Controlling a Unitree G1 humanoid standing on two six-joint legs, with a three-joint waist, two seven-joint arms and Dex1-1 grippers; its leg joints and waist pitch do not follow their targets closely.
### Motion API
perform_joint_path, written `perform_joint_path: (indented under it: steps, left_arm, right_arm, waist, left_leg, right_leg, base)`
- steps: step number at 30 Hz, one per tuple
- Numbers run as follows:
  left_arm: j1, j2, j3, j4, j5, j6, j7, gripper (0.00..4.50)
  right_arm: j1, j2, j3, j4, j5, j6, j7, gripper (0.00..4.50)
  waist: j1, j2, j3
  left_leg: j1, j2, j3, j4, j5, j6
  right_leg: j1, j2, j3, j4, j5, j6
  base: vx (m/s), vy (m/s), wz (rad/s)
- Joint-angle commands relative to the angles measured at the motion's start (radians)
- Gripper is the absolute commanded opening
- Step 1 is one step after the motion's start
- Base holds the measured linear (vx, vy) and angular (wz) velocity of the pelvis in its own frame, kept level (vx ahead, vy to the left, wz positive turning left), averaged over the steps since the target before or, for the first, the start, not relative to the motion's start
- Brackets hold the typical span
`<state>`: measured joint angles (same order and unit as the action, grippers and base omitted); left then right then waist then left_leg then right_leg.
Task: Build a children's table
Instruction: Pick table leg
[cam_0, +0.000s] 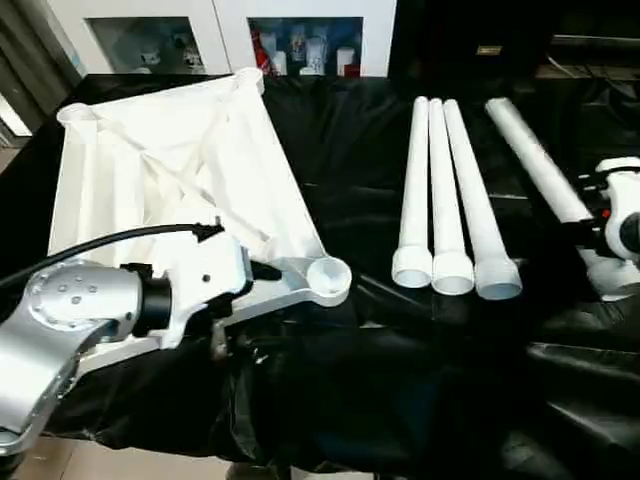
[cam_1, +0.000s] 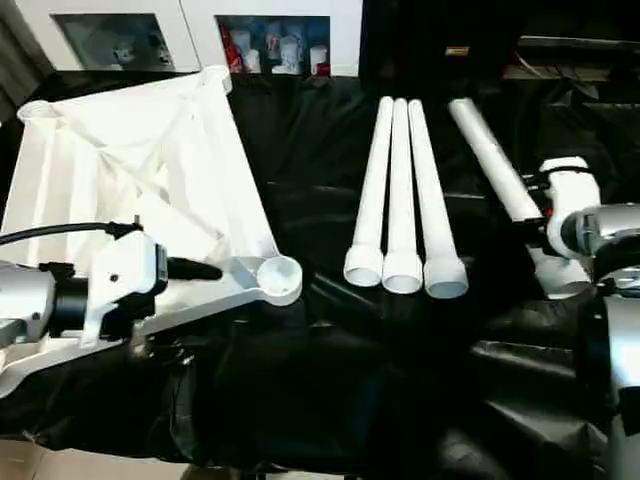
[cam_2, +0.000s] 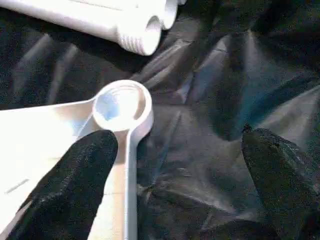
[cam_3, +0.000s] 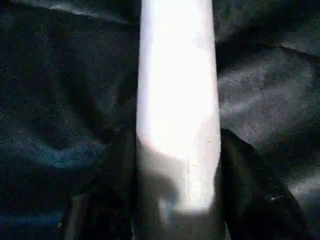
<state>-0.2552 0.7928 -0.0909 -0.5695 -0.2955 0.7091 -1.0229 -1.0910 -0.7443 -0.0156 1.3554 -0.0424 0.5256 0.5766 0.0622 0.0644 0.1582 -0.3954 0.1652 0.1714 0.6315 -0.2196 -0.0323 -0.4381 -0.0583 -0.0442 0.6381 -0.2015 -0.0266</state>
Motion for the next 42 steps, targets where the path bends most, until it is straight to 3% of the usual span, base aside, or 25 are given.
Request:
perform_joint_path:
  steps: [1,4,5,8,9,13,16,18,19,20,21,23,24,25,26,27,29,30,31,32,33,36,38,39,42]
  left_arm:
    - [-0.002,-0.004,-0.002,0.009,0.008,-0.011,0.015,4.50]
    - [-0.009,-0.037,0.009,0.031,0.015,-0.035,0.059,4.50]
    - [-0.014,-0.047,0.010,0.039,0.018,-0.042,0.071,4.50]
    - [-0.031,-0.092,0.018,0.059,0.026,-0.064,0.119,4.50]
    - [-0.034,-0.100,0.019,0.063,0.027,-0.068,0.126,4.50]
    - [-0.087,-0.204,0.035,0.137,0.049,-0.086,0.249,4.50]
    - [-0.146,-0.312,0.068,0.221,0.053,-0.144,0.360,4.50]
    - [-0.177,-0.358,0.084,0.257,0.030,-0.149,0.387,4.50]
    - [-0.209,-0.410,0.105,0.284,-0.023,-0.099,0.405,4.50]
    - [-0.215,-0.415,0.107,0.289,-0.029,-0.076,0.410,4.50]
    - [-0.234,-0.425,0.110,0.303,-0.043,-0.010,0.419,4.50]
    - [-0.259,-0.492,0.153,0.313,-0.112,0.081,0.457,4.50]
    - [-0.272,-0.518,0.173,0.318,-0.139,0.130,0.473,4.50]
    - [-0.290,-0.543,0.181,0.322,-0.164,0.130,0.479,4.50]
    - [-0.310,-0.570,0.197,0.324,-0.216,0.162,0.482,4.50]
    - [-0.336,-0.601,0.213,0.328,-0.275,0.194,0.486,4.50]
    - [-0.376,-0.660,0.241,0.351,-0.330,0.217,0.531,4.50]
    - [-0.405,-0.699,0.266,0.377,-0.354,0.232,0.572,4.50]
    - [-0.424,-0.722,0.283,0.400,-0.363,0.238,0.599,4.50]
    - [-0.424,-0.722,0.283,0.400,-0.363,0.238,0.599,4.50]
    - [-0.443,-0.745,0.304,0.430,-0.373,0.248,0.626,4.50]
    - [-0.504,-0.817,0.384,0.506,-0.432,0.297,0.690,4.50]
    - [-0.510,-0.826,0.390,0.508,-0.454,0.303,0.694,4.50]
    - [-0.515,-0.836,0.393,0.503,-0.486,0.311,0.699,4.50]
    - [-0.514,-0.851,0.389,0.482,-0.532,0.327,0.701,4.50]
  right_arm:
    - [0.013,-0.017,-0.024,0.005,0.015,0.014,-0.002,1.89]
    - [0.008,-0.028,-0.083,0.001,0.059,0.013,-0.011,1.87]
    - [0.004,-0.031,-0.103,-0.001,0.074,0.015,-0.010,1.86]
    - [-0.001,-0.038,-0.155,-0.008,0.125,0.021,0.009,1.86]
    - [-0.001,-0.038,-0.160,-0.009,0.130,0.021,0.011,1.85]
    - [-0.001,-0.036,-0.239,-0.031,0.209,0.028,0.087,1.85]
    - [-0.001,-0.022,-0.312,-0.071,0.286,0.016,0.163,1.85]
    - [0.007,-0.007,-0.336,-0.106,0.322,0.002,0.217,1.85]
    - [0.032,0.023,-0.363,-0.178,0.379,-0.015,0.300,1.85]
    - [0.042,0.032,-0.364,-0.203,0.388,-0.018,0.315,1.85]
    - [0.077,0.062,-0.362,-0.291,0.417,-0.017,0.360,1.85]
    - [0.141,0.101,-0.335,-0.448,0.460,0.046,0.414,1.85]
    - [0.157,0.111,-0.326,-0.492,0.474,0.079,0.431,1.85]
    - [0.199,0.131,-0.310,-0.593,0.515,0.130,0.451,1.85]
    - [0.244,0.151,-0.302,-0.699,0.568,0.178,0.466,1.85]
    - [0.299,0.179,-0.296,-0.827,0.636,0.232,0.479,1.84]
    - [0.362,0.214,-0.293,-0.970,0.723,0.296,0.486,1.84]
    - [0.393,0.236,-0.298,-1.036,0.770,0.328,0.488,1.84]
    - [0.413,0.250,-0.300,-1.075,0.802,0.351,0.492,1.84]
    - [0.413,0.250,-0.300,-1.075,0.802,0.351,0.492,1.84]
    - [0.430,0.262,-0.297,-1.105,0.824,0.365,0.497,1.84]
    - [0.495,0.314,-0.284,-1.214,0.855,0.420,0.474,1.84]
    - [0.509,0.328,-0.281,-1.241,0.862,0.432,0.455,1.84]
    - [0.524,0.344,-0.276,-1.275,0.878,0.449,0.423,1.84]
    - [0.538,0.367,-0.268,-1.312,0.902,0.469,0.378,1.84]
  waist:
    - [0.006,-0.030,-0.110]
    - [0.009,-0.032,-0.117]
    - [0.008,-0.038,-0.123]
    - [0.012,-0.032,-0.124]
    - [0.014,-0.040,-0.132]
    - [0.018,-0.036,-0.139]
    - [0.025,-0.043,-0.144]
    - [0.030,-0.047,-0.144]
    - [0.031,-0.047,-0.144]
    - [0.037,-0.049,-0.147]
    - [0.039,-0.042,-0.149]
    - [0.040,-0.042,-0.151]
    - [0.044,-0.046,-0.161]
    - [0.046,-0.050,-0.163]
    - [0.055,-0.048,-0.165]
    - [0.065,-0.054,-0.162]
    - [0.067,-0.053,-0.168]
    - [0.074,-0.058,-0.165]
    - [0.077,-0.056,-0.164]
    - [0.082,-0.058,-0.165]
    - [0.081,-0.065,-0.165]
    - [0.083,-0.060,-0.163]
    - [0.082,-0.063,-0.168]
    - [0.080,-0.071,-0.170]
    - [0.079,-0.069,-0.171]
  left_leg:
    - [0.004,0.047,-0.007,-0.043,0.103,0.202]
    - [0.002,0.047,-0.006,-0.038,0.070,0.179]
    - [0.004,0.047,-0.005,-0.037,0.063,0.174]
    - [0.004,0.049,-0.003,-0.034,0.028,0.143]
    - [0.003,0.048,-0.003,-0.032,0.027,0.136]
    - [-0.001,0.046,-0.003,-0.026,0.007,0.126]
    - [-0.003,0.046,-0.005,-0.022,-0.015,0.118]
    - [-0.004,0.045,-0.004,-0.020,-0.033,0.112]
    - [-0.004,0.044,-0.002,-0.019,-0.036,0.111]
    - [-0.003,0.046,-0.003,-0.018,-0.025,0.116]
    - [-0.005,0.047,-0.007,-0.018,-0.008,0.125]
    - [-0.004,0.046,-0.005,-0.017,0.016,0.139]
    - [-0.003,0.046,-0.008,-0.016,0.061,0.162]
    - [0.000,0.047,-0.009,-0.015,0.063,0.168]
    - [-0.001,0.046,-0.010,-0.014,0.064,0.170]
    - [-0.001,0.043,-0.007,-0.016,0.068,0.171]
    - [0.003,0.051,-0.012,-0.018,0.064,0.171]
    - [0.005,0.050,-0.009,-0.020,0.039,0.150]
    - [0.005,0.049,-0.009,-0.020,0.034,0.144]
    - [0.006,0.048,-0.011,-0.022,0.028,0.132]
    - [0.006,0.048,-0.012,-0.024,0.027,0.125]
    - [0.002,0.042,-0.012,-0.030,0.028,0.099]
    - [0.009,0.049,-0.018,-0.035,0.021,0.086]
    - [0.008,0.049,-0.018,-0.037,0.025,0.078]
    - [0.009,0.050,-0.016,-0.039,0.021,0.072]
  right_leg:
    - [0.079,-0.068,0.039,-0.043,0.046,-0.402]
    - [0.079,-0.069,0.039,-0.043,0.006,-0.393]
    - [0.082,-0.068,0.039,-0.044,-0.001,-0.389]
    - [0.078,-0.066,0.037,-0.047,-0.040,-0.371]
    - [0.082,-0.066,0.036,-0.044,-0.040,-0.366]
    - [0.079,-0.065,0.036,-0.044,-0.057,-0.350]
    - [0.081,-0.066,0.036,-0.045,-0.079,-0.335]
    - [0.078,-0.067,0.035,-0.048,-0.118,-0.317]
    - [0.079,-0.067,0.036,-0.047,-0.119,-0.313]
    - [0.077,-0.068,0.037,-0.047,-0.108,-0.309]
    - [0.075,-0.068,0.034,-0.041,-0.094,-0.306]
    - [0.075,-0.065,0.035,-0.040,-0.059,-0.300]
    - [0.077,-0.063,0.033,-0.035,-0.002,-0.312]
    - [0.074,-0.064,0.032,-0.037,-0.010,-0.316]
    - [0.075,-0.067,0.033,-0.039,-0.027,-0.308]
    - [0.079,-0.064,0.037,-0.043,-0.030,-0.285]
    - [0.070,-0.067,0.031,-0.043,-0.057,-0.290]
    - [0.072,-0.067,0.034,-0.052,-0.107,-0.271]
    - [0.071,-0.067,0.034,-0.056,-0.127,-0.265]
    - [0.071,-0.068,0.034,-0.059,-0.160,-0.247]
    - [0.071,-0.069,0.034,-0.060,-0.176,-0.236]
    - [0.072,-0.068,0.035,-0.071,-0.206,-0.190]
    - [0.070,-0.071,0.032,-0.071,-0.205,-0.186]
    - [0.072,-0.072,0.031,-0.070,-0.193,-0.189]
    - [0.069,-0.074,0.031,-0.071,-0.185,-0.200]
  base:
    - [0.000,0.000,0.00]
    - [0.000,0.000,0.00]
    - [0.000,0.000,0.00]
    - [0.000,0.000,0.00]
    - [0.000,0.000,0.00]
    - [0.000,0.000,0.00]
    - [0.000,0.000,0.00]
    - [0.000,0.000,0.00]
    - [0.000,0.000,0.00]
    - [0.000,0.000,0.00]
    - [0.000,0.000,0.00]
    - [0.000,0.000,0.00]
    - [0.000,0.000,0.00]
    - [0.000,0.000,0.00]
    - [0.000,0.000,0.00]
    - [0.000,0.000,0.00]
    - [0.000,0.000,0.00]
    - [0.000,0.000,0.00]
    - [0.000,0.000,0.00]
    - [0.000,0.000,0.00]
    - [0.000,0.000,0.00]
    - [0.000,0.000,0.00]
    - [0.000,0.000,0.00]
    - [0.000,0.000,0.00]
    - [0.000,0.000,0.00]
